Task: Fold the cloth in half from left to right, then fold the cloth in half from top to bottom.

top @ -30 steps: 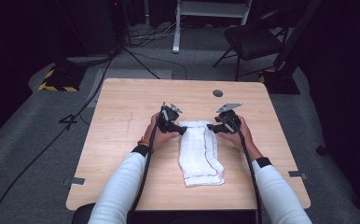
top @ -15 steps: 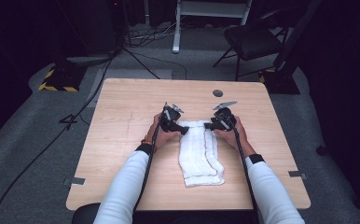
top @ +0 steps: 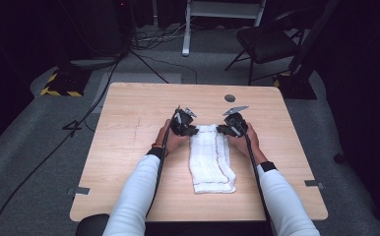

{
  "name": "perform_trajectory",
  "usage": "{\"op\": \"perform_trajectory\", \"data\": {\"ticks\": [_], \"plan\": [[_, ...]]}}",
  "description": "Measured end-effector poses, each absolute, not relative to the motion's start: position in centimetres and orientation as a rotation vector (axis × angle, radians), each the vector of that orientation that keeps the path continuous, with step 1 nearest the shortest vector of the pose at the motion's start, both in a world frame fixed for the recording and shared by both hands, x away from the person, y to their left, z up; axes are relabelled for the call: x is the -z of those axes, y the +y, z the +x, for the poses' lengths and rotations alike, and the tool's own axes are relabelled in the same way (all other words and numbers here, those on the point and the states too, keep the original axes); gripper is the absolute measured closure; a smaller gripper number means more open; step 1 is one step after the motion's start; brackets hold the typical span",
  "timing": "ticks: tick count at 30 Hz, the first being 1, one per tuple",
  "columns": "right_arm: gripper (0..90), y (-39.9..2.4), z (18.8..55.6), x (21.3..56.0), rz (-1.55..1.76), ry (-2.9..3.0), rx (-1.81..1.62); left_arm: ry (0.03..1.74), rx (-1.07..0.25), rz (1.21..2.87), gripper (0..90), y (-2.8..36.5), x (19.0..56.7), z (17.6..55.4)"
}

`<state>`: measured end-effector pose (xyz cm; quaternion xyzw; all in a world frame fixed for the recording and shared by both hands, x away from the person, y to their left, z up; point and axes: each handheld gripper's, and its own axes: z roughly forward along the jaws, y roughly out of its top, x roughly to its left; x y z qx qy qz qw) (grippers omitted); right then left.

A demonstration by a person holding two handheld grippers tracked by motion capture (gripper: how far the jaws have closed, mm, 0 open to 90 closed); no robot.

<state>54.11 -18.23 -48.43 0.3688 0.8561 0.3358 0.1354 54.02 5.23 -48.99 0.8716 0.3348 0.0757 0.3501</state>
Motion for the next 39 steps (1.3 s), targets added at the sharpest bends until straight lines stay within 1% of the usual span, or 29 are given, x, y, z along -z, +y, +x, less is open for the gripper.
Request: {"op": "perform_trajectory", "data": {"ticks": [6, 15, 19, 35, 39], "plan": [[83.7, -18.5, 54.4, 47.6, 1.052, 2.426, -0.998, 0.864, -0.276, 2.259, 79.5, 4.6, 48.4, 54.6], [84.1, -18.8, 54.6, 46.1, 1.024, 2.333, -1.006, 0.849, -0.331, 2.236, 79.5, 4.2, 46.2, 55.5], [84.3, -18.9, 54.5, 45.5, 1.016, 2.305, -1.018, 0.848, -0.334, 2.200, 79.2, 4.3, 45.7, 55.6], [84.4, -19.4, 54.3, 43.6, 0.991, 2.239, -1.054, 0.798, -0.372, 2.185, 78.8, 4.2, 43.9, 55.3], [84.6, -19.3, 54.2, 42.7, 0.963, 2.219, -1.060, 0.795, -0.398, 2.169, 78.4, 4.2, 43.1, 55.5]]}}
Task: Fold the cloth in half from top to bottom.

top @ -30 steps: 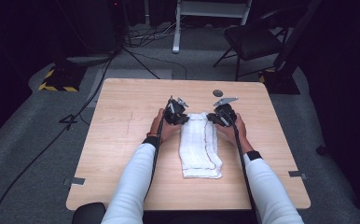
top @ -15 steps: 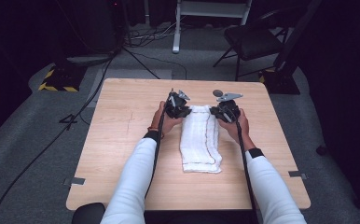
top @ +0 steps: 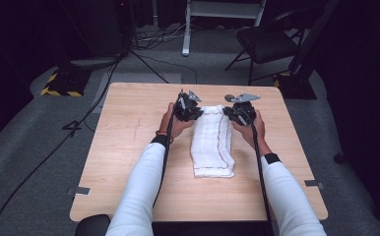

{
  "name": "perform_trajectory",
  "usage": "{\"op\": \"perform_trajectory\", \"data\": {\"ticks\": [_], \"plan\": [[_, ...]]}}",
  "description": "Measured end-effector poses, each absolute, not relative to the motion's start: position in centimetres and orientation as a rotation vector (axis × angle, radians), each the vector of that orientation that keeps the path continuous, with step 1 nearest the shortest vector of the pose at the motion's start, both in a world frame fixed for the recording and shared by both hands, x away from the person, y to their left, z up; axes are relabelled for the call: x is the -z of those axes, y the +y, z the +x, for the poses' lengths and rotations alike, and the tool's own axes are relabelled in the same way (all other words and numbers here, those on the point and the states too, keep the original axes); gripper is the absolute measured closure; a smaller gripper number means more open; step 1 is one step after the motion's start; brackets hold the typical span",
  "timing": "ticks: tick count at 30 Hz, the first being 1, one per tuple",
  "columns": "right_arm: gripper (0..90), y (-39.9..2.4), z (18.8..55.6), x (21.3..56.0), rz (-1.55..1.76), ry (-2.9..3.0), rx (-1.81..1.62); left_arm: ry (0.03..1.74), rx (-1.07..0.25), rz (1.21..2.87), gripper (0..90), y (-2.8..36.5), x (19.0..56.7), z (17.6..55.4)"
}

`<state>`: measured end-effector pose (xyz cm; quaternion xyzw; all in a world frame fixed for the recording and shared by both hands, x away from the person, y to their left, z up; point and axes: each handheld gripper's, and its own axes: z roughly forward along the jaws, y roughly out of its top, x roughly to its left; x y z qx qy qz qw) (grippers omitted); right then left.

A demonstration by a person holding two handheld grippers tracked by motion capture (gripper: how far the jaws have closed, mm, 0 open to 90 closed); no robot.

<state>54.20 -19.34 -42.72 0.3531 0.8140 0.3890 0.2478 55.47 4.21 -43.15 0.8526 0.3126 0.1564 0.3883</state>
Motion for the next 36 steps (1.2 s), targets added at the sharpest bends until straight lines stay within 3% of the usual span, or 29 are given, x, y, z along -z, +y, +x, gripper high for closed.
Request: {"op": "perform_trajectory", "data": {"ticks": [15, 36], "plan": [[84.6, -20.1, 53.5, 40.8, 0.930, 2.186, -1.111, 0.730, -0.387, 2.137, 77.7, 4.7, 41.9, 54.7], [84.6, -22.4, 48.2, 42.2, 0.747, 2.355, -1.236, 0.494, -0.368, 2.195, 74.1, 5.5, 42.6, 49.2]]}}
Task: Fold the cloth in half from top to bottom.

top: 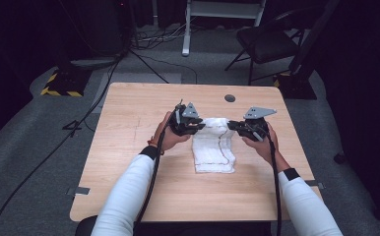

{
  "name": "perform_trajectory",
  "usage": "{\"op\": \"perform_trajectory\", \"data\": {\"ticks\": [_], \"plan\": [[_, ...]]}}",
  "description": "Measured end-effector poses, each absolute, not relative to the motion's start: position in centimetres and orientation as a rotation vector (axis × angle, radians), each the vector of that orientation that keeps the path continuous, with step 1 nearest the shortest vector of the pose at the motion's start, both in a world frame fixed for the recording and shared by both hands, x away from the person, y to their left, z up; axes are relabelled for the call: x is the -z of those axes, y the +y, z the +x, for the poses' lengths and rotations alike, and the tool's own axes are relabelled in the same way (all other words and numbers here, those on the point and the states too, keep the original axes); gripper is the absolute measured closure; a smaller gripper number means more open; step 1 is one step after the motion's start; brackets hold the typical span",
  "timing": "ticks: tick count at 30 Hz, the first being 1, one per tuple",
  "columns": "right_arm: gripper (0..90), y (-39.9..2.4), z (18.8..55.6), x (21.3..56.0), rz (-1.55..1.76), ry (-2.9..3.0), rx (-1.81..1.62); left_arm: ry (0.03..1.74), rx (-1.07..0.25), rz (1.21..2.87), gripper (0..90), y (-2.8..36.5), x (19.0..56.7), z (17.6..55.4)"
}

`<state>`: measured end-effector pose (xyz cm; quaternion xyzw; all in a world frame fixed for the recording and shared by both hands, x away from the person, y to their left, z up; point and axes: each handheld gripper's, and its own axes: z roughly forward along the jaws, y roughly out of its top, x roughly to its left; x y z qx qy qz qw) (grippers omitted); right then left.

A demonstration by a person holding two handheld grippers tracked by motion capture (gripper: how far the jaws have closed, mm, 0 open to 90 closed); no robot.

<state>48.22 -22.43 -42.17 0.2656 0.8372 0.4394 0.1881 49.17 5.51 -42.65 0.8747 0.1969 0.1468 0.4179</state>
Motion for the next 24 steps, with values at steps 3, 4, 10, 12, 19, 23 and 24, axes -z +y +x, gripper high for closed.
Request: {"op": "perform_trajectory", "data": {"ticks": [3, 4, 10, 12, 19, 23, 24], "plan": [[84.6, -22.6, 47.7, 42.7, 0.732, 2.379, -1.242, 0.461, -0.358, 2.215, 75.5, 5.5, 42.9, 48.5], [84.6, -22.6, 47.5, 42.8, 0.726, 2.386, -1.245, 0.459, -0.356, 2.217, 75.6, 5.6, 43.0, 48.2], [84.5, -22.9, 46.1, 43.4, 0.691, 2.427, -1.272, 0.416, -0.332, 2.239, 78.2, 5.9, 43.1, 46.7], [84.5, -22.8, 45.6, 43.6, 0.674, 2.443, -1.258, 0.404, -0.327, 2.250, 78.2, 6.0, 43.3, 46.2], [84.3, -22.6, 44.1, 44.1, 0.613, 2.498, -1.222, 0.370, -0.299, 2.271, 77.5, 6.2, 44.0, 44.3], [84.1, -22.8, 43.6, 44.8, 0.602, 2.529, -1.195, 0.338, -0.279, 2.296, 77.7, 5.9, 44.6, 43.4], [84.1, -22.9, 43.4, 44.9, 0.597, 2.535, -1.183, 0.333, -0.273, 2.303, 77.7, 5.8, 44.7, 43.2]]}}
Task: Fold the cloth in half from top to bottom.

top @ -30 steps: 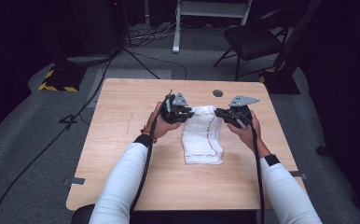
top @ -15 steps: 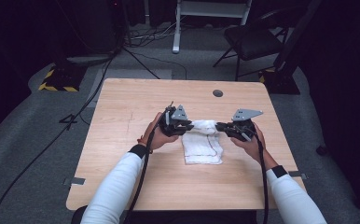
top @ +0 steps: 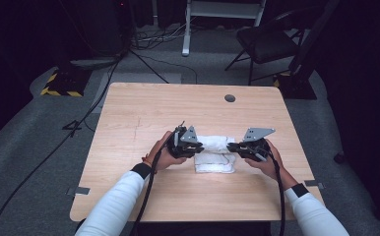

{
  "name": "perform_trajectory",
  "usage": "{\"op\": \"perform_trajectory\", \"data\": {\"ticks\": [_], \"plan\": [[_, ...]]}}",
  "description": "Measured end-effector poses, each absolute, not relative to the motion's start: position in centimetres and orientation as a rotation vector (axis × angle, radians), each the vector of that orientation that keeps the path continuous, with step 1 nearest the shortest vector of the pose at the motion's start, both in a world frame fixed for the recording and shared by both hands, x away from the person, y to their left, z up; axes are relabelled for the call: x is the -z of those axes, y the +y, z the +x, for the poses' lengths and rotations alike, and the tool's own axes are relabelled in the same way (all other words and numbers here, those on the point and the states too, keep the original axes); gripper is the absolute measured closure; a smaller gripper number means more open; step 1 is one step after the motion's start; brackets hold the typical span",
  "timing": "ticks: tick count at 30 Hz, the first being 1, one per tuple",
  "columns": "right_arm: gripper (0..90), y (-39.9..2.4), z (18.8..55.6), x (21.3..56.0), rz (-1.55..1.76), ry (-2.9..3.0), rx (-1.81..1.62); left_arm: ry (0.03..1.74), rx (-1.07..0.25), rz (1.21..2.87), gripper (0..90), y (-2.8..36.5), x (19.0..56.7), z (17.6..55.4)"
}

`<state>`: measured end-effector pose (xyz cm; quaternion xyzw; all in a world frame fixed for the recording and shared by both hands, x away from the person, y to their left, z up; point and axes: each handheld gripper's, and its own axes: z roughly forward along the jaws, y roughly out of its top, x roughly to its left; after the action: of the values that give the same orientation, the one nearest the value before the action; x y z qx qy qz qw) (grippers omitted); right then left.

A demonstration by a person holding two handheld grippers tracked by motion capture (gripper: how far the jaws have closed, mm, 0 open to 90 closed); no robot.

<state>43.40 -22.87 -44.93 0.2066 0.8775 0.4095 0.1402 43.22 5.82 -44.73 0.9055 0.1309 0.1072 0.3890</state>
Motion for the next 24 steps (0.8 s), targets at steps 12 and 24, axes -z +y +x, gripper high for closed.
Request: {"op": "perform_trajectory", "data": {"ticks": [12, 24], "plan": [[81.4, -23.0, 41.8, 46.2, 0.544, 2.612, -1.114, 0.316, -0.218, 2.374, 78.0, 5.1, 46.5, 42.0], [81.3, -23.7, 40.8, 47.1, 0.530, 2.643, -1.081, 0.333, -0.224, 2.431, 83.4, 4.2, 47.9, 41.7]]}}
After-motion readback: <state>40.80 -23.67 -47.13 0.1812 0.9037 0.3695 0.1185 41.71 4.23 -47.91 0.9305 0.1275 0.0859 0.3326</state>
